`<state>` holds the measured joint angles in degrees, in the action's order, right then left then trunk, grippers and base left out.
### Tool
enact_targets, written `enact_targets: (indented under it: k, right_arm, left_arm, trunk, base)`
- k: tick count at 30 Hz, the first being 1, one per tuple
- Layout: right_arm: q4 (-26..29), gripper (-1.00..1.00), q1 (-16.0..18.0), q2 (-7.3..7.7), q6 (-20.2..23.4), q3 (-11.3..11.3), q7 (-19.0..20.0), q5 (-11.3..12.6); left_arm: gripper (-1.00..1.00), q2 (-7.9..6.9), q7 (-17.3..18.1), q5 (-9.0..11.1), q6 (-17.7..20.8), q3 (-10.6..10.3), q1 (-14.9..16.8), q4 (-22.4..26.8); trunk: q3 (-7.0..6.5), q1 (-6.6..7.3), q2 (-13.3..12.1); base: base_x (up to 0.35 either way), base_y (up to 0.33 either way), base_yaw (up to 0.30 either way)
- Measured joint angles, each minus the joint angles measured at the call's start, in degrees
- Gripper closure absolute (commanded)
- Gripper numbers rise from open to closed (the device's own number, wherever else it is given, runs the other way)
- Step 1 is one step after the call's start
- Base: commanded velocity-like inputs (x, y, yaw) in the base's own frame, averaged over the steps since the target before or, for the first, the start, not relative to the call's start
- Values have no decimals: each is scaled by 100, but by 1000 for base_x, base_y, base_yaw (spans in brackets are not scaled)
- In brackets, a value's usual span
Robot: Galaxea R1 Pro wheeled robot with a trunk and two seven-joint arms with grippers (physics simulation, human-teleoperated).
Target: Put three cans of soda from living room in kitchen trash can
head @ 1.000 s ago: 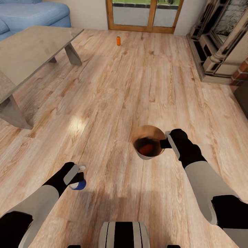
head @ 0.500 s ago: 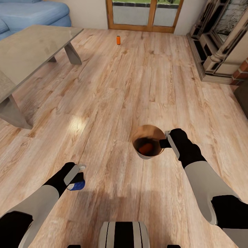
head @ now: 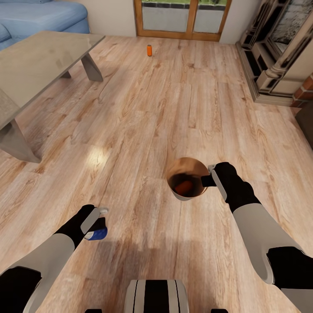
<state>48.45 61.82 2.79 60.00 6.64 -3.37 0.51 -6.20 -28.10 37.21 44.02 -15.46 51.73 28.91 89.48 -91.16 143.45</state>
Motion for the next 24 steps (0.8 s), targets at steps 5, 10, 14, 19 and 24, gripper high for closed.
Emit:
enact_targets:
  k: [5,10,14,19,24]
  right_arm:
    - [7,100,0,7,0,5,1,14]
    - [13,100,-1,151,0,13,13,311]
    - [14,100,-1,172,0,17,15,355]
    - [21,100,-4,162,0,16,14,334]
    - [30,100,-9,156,0,16,14,322]
  left_arm:
    - [100,0,-1,-6,12,-6,-1,14]
    - [100,-4,18,111,-60,1,-1,205]
    - [100,-19,18,114,-21,2,-2,465]
    - [100,-25,15,117,-8,3,-5,529]
    - [100,-29,10,118,7,3,-2,611]
  trunk:
    - [0,-3,0]
    - [0,-31,0]
    - [0,-36,0]
    - [0,-35,0]
    - [0,-35,0]
  base:
    - [0,0,0]
    - [0,0,0]
    - [0,0,0]
    - [0,0,0]
    - [0,0,0]
